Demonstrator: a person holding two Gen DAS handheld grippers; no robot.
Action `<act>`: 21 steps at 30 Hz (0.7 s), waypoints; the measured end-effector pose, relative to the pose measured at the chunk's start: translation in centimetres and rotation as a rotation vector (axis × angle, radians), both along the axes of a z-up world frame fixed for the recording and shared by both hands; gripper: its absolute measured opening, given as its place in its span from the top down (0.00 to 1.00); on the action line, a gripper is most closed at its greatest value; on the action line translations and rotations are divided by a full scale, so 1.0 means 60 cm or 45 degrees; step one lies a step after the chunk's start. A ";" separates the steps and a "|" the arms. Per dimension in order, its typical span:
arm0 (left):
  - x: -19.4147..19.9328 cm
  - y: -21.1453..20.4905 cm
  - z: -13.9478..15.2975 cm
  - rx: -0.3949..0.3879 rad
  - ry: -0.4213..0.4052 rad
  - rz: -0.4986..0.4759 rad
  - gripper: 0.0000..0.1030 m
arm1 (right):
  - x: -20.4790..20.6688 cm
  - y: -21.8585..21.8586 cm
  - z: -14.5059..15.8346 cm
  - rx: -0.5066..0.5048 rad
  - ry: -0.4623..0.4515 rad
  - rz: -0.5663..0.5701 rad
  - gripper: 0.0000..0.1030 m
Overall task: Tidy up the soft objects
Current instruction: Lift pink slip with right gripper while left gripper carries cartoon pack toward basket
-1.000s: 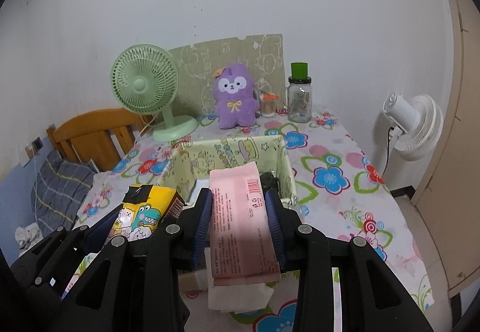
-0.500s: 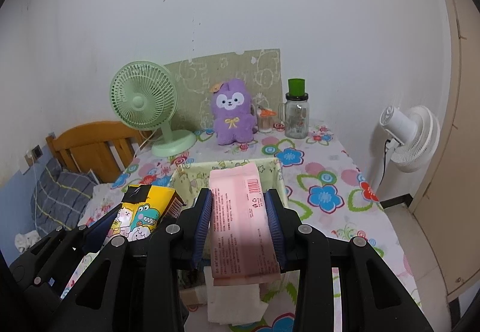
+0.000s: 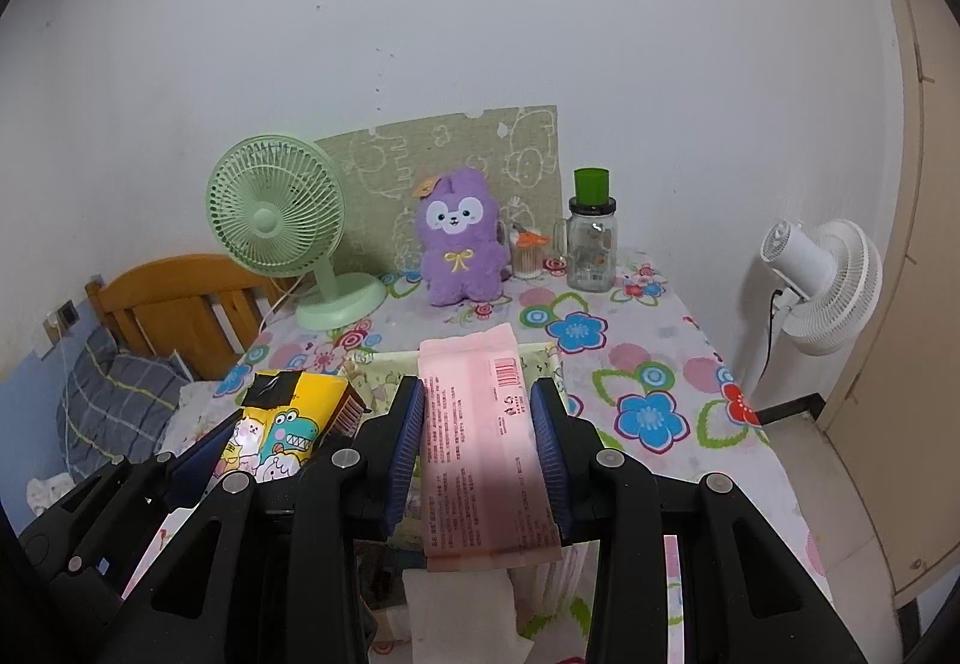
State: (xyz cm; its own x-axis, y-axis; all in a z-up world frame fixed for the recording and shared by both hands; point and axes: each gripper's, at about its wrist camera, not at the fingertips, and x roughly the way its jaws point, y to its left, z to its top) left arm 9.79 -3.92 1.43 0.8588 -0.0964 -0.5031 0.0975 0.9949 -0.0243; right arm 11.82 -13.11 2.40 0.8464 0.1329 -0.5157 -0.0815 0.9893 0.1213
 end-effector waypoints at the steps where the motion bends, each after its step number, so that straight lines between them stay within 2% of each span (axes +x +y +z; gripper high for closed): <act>1: 0.004 0.000 0.000 0.000 0.002 0.000 0.57 | 0.003 0.000 -0.001 0.001 0.001 0.001 0.61; 21: 0.075 0.008 -0.013 -0.005 0.034 0.034 0.57 | 0.083 0.006 -0.017 0.008 0.030 0.026 0.61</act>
State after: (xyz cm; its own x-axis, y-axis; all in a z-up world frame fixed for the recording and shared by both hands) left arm 14.31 -3.44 0.67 0.8473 -0.0757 -0.5258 0.0704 0.9971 -0.0301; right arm 16.79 -12.72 1.40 0.8313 0.1532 -0.5343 -0.0983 0.9866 0.1298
